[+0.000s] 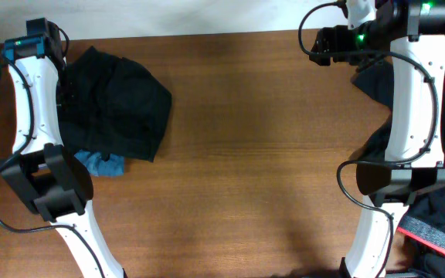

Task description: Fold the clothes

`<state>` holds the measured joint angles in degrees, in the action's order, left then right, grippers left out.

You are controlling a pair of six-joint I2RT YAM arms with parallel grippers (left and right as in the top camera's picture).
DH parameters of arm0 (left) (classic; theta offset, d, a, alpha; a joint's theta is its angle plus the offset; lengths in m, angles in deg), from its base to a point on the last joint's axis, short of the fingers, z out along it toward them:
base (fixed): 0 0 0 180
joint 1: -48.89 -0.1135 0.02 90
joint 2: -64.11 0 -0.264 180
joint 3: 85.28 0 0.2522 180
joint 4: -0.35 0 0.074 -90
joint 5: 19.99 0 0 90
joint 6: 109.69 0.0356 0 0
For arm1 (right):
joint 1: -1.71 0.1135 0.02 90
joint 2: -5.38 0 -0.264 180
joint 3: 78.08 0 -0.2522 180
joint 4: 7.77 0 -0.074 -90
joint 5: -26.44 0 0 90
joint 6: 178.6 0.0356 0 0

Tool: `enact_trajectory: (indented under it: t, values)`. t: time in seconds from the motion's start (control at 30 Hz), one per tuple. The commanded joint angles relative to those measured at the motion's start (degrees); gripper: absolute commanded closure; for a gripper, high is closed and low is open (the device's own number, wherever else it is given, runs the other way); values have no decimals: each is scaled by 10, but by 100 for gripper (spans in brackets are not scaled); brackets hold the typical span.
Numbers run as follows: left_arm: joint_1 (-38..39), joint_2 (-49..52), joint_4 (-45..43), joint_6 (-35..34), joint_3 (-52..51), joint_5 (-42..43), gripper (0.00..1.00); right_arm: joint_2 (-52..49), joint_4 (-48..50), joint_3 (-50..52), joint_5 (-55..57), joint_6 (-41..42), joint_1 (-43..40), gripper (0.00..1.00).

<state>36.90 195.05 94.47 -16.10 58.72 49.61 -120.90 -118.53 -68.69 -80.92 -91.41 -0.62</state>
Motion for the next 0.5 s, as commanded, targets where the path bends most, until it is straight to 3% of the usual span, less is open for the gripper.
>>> enact_trajectory:
  t: [0.0, 0.4, 0.47]
  values:
    - [-3, -14, -2, 4, 6, 37, 52, -4, -3, -2, 5, -2, -3, 11]
    - [-3, -13, 0, 8, -5, 91, 53, -4, -3, -2, 5, -2, -3, 11]
    - [-3, -13, -2, 8, -12, 91, 66, -4, -3, -2, 5, -2, -3, 11]
